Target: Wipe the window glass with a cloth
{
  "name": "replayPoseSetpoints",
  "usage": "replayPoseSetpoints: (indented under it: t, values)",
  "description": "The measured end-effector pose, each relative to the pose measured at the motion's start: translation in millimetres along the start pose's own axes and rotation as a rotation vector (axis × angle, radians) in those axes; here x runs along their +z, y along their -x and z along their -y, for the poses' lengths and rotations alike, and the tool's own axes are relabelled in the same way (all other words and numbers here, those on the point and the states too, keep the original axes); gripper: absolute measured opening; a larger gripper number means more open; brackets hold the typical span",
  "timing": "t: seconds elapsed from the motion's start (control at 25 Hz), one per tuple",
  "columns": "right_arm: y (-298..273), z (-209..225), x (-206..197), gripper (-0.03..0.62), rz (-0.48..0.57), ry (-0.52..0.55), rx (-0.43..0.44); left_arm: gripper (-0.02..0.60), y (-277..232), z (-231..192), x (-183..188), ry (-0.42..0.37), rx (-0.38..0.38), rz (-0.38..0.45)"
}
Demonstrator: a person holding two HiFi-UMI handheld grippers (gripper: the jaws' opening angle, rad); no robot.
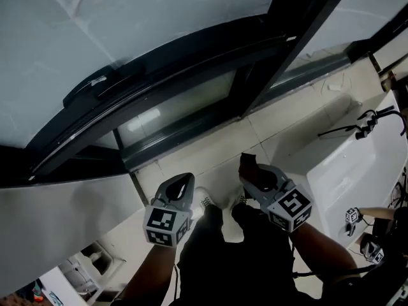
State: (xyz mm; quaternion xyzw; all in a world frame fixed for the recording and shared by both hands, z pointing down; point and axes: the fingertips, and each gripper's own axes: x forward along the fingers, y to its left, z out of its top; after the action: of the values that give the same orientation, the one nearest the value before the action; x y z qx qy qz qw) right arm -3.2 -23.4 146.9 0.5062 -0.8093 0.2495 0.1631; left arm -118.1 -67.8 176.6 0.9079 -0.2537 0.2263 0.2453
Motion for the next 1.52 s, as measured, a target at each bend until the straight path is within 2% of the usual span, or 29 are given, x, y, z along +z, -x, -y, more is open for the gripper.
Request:
replayPoseSetpoints:
  t: [0.2,0.4,0.56,0.72,0.88,1.04,1.16,1.32,1.52]
  values:
    - [-49,64,-24,0.080,0.035,-0.002,-0.029,0.017,-57,-26,-20,-0.017,0.021,0.014]
    - [-113,127,-61,0.080,0.069,-0.028,-0.060,0.017,-117,-59,-47,0.013,0.054,0.021]
    - [-166,186,-107,0.080,0.090,-0.098,-0.115,0.017,-174,-76,-73,0.007,0.072,-0.008]
    - [-217,246,-157,0.080,0.119,-0.181,-0.150,0.017,-234,-83,-97,-0.035,0.065,-0.029]
    - [-262,298,-207,0.080,0.186,-0.350,-0.160,0.017,-283,-94,-128,-0.073,0.062,-0.050]
    - [-302,353,-258,0.080,0.330,-0.629,-0.164,0.017,-328,-108,-162,-0.127,0.080,-0.077]
    - [-324,389,-291,0.079,0.441,-0.833,-0.155,0.017,-353,-116,-184,-0.140,0.093,-0.103]
    - [-343,421,-324,0.080,0.546,-0.948,-0.161,0.017,-377,-122,-214,-0.123,0.099,-0.120]
    - [-359,461,-360,0.080,0.712,-1.158,-0.166,0.017,-398,-121,-239,-0.112,0.093,-0.133]
